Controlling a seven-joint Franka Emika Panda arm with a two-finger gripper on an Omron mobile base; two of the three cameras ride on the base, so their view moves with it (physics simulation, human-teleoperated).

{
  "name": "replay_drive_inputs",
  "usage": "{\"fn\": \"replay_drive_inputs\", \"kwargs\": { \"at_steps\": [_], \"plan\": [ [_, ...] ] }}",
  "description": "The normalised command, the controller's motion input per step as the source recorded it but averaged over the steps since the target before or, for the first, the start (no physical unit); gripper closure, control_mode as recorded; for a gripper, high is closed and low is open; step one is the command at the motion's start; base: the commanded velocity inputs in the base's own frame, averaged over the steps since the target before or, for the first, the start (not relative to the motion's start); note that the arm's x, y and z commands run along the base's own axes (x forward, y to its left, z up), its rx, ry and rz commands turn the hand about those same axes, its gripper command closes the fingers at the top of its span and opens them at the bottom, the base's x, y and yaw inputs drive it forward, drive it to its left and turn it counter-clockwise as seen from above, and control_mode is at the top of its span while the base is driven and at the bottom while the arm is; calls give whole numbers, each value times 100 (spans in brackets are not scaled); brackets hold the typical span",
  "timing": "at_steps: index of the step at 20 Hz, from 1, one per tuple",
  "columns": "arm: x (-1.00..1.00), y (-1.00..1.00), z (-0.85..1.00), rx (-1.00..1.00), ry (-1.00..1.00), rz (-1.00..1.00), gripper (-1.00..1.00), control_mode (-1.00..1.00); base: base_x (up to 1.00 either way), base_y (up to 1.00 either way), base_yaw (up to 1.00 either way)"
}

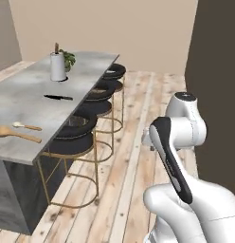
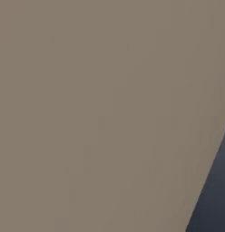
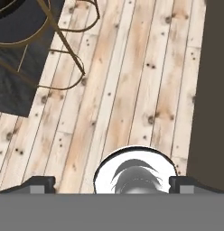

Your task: Pick up the metallic utensils from the counter and place them in the open drawer. Make sure not to pick up any wooden utensils.

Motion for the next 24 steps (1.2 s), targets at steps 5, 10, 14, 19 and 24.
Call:
{"fn": "replay_drive_inputs", "kwargs": {
  "at_steps": [5, 10, 14, 19, 24],
  "plan": [
    [0, 0, 0, 0, 0, 0, -100, 100, 45, -97, 61],
    [0, 0, 0, 0, 0, 0, -100, 100, 46, -100, 54],
    [0, 0, 0, 0, 0, 0, -100, 100, 70, -100, 44],
    [0, 0, 0, 0, 0, 0, -100, 100, 73, -89, 52],
    [0, 0, 0, 0, 0, 0, -100, 100, 67, -80, 59]
  ]
}}
